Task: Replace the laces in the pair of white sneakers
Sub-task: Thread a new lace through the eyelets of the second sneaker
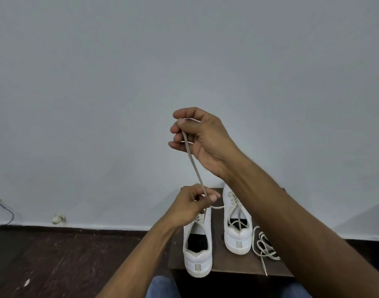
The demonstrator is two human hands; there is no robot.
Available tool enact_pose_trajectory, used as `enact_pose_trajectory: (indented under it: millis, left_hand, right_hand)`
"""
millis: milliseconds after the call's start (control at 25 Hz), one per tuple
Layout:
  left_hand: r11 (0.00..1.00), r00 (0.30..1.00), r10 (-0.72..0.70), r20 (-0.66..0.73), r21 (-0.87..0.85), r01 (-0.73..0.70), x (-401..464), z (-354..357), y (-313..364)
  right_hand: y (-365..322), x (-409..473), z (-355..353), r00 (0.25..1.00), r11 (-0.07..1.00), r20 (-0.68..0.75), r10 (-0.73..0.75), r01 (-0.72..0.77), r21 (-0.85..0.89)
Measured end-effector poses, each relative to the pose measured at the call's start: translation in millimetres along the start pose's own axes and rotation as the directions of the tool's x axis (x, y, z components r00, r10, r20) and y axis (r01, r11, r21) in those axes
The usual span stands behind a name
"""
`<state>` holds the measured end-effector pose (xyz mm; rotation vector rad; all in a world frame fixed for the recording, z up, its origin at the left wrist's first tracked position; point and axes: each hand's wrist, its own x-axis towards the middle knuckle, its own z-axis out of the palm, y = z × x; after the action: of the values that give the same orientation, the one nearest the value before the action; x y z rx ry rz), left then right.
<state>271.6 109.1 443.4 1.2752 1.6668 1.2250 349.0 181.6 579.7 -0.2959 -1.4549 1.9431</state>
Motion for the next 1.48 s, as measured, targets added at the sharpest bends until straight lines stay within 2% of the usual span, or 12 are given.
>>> enact_pose_trajectory:
  millis: [80,160,400,600,720,800,880,1000,1120,1240,1320,1480]
  left_hand:
    - [0.998,1.000,0.027,-0.004,0.052,-0.027,-2,3,-2]
    - [0.999,0.999,0.034,-0.029,0.032,-0.033,-4,-2,-5]
    - [0.985,0.961,-0.060,-0.269,-0.175,0.013,-8,-21,-28]
    - [0.939,0.887,-0.305,-0.348,-0.263,0.220,3,-17,-82]
    - [0.858,0.835,-0.479,-0.272,-0.347,0.379,0,9,-115]
    - [0.847,0.822,-0.516,-0.241,-0.286,0.448,-5,23,-130]
    - [0.905,0.883,-0.388,-0.265,0.073,0.419,-7,28,-140]
    - [0.779,0.947,-0.271,-0.170,0.540,0.320,-17,29,-133]
    - [0.763,0.961,-0.216,-0.174,0.584,0.277,-29,31,-132]
    - [0.772,0.975,-0.109,-0.195,0.601,0.207,-46,35,-144]
    - [0.800,0.979,-0.040,-0.202,0.580,0.152,-56,39,-152]
    - [0.846,0.976,0.054,-0.212,0.530,0.069,-65,42,-173]
  right_hand:
    - [11,3,-7,0.996,0.990,-0.048,-0.069,0.062,-0.124]
    - [42,3,-27,0.991,0.979,-0.129,-0.031,0.004,-0.204]
    - [188,-49,-74,0.909,0.901,-0.114,0.400,-0.413,-0.131]
    - [224,-84,-81,0.871,0.892,-0.259,0.417,-0.447,-0.067]
    - [237,-86,-85,0.750,0.837,-0.457,0.478,-0.547,-0.022]
    - [250,-86,-87,0.718,0.796,-0.503,0.481,-0.599,-0.094]
    - [257,-89,-89,0.797,0.704,-0.484,0.362,-0.574,-0.418]
    - [257,-99,-88,0.901,0.410,-0.368,0.230,-0.433,-0.803]
    - [254,-107,-86,0.952,0.191,-0.272,0.139,-0.295,-0.936]
    - [254,-104,-81,0.952,0.007,-0.130,0.276,-0.137,-0.990]
    - [253,-103,-79,0.948,0.010,-0.116,0.296,-0.125,-0.992]
    - [253,-115,-89,0.988,0.094,-0.108,0.108,-0.118,-0.988]
